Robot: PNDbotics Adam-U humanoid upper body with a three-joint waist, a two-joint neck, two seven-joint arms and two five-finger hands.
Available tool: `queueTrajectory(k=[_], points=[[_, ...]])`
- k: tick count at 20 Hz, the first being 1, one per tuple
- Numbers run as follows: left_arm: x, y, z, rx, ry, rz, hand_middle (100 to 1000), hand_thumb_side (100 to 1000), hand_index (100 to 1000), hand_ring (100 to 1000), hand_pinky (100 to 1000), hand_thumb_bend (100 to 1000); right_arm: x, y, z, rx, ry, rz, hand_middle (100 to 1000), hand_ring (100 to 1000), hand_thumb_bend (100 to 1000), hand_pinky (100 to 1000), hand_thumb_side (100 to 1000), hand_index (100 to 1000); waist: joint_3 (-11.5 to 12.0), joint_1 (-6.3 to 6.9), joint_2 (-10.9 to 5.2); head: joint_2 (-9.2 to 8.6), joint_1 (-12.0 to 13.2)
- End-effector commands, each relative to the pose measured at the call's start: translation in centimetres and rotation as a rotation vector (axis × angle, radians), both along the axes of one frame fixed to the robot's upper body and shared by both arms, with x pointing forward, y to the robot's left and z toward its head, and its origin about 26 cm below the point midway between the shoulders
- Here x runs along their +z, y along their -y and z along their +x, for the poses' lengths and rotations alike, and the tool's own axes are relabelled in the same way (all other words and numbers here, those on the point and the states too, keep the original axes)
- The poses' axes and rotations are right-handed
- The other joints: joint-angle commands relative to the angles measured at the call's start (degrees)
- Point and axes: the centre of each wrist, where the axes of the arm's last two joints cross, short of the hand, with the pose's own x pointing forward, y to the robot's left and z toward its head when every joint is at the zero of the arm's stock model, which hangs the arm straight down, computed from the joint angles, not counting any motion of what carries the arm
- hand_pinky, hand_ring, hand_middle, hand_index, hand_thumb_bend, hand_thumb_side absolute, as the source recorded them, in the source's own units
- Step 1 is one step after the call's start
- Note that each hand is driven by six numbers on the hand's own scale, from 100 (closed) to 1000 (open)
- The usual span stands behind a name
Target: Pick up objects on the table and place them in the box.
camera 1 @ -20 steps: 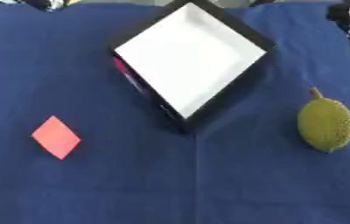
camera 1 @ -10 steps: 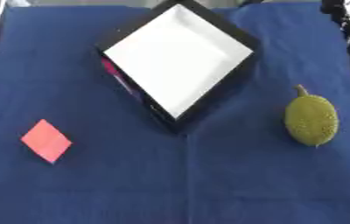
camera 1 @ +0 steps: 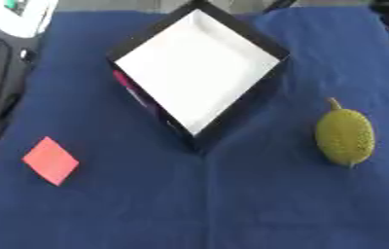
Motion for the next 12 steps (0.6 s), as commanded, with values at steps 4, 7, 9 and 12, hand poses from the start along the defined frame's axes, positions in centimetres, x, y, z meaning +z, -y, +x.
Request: queueTrajectory(k=[4, 7, 9, 12], points=[[-2.4, 1.4, 1.4, 0.069, 0.011, 0.055, 767, 100, 633, 770, 745, 337, 1.6, -0.3, 0.0, -0.031, 0.039, 0.01, 743, 845, 100, 1000, 731, 866, -0.8, 0.54, -1.18, -1.44, 1.2], [-4.2, 1.5, 2.3, 0.123, 0.005, 0.071, 766, 100, 636, 770, 743, 346, 1.8, -0.4, 0.0, -0.053, 0.049, 0.023, 746, 848, 100, 1000, 731, 865, -1.1, 0.53, -1.08, -1.5, 1.7], [-5.6, 1.7, 3.0, 0.151, -0.005, 0.085, 766, 100, 636, 770, 744, 347, 2.0, -0.6, 0.0, -0.059, 0.059, 0.026, 748, 850, 100, 1000, 723, 865, -1.3, 0.46, -0.94, -1.62, 2.0], [-7.2, 1.8, 3.7, 0.176, -0.012, 0.106, 766, 100, 637, 772, 744, 345, 2.5, -0.9, -0.1, -0.059, 0.084, 0.026, 749, 852, 100, 1000, 707, 864, -1.9, 0.28, -0.69, -1.78, 2.5]])
